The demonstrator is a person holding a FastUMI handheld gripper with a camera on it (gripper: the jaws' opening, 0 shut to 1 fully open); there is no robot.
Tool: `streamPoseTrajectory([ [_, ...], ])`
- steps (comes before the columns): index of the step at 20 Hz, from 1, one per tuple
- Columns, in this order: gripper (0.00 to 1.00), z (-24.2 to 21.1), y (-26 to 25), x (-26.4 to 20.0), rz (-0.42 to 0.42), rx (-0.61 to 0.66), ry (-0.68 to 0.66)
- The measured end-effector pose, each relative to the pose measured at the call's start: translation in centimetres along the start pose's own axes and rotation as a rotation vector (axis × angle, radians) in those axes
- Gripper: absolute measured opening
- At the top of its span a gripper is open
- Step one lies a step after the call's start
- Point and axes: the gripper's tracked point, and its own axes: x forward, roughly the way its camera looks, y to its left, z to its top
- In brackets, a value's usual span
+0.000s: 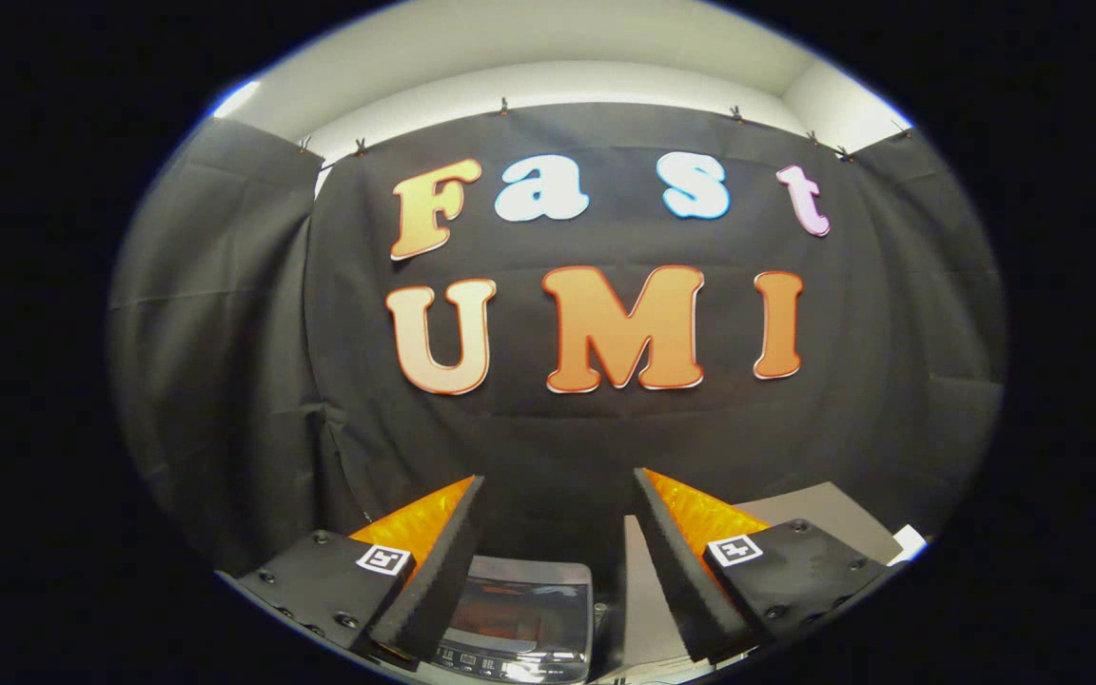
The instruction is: Put the clothes into the washing machine and then close the washing machine lid.
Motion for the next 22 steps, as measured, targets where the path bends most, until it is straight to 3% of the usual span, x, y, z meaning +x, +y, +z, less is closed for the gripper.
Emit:
streamPoseTrajectory([
  [6,0.98,4.1,-7.2,-5.1,-0.094,-0.027,-0.076],
  [11,0.98,4.8,-10.7,-7.3,-0.15,-0.045,-0.09],
  [22,0.98,5.1,-12.0,-8.5,-0.193,-0.032,-0.098],
])
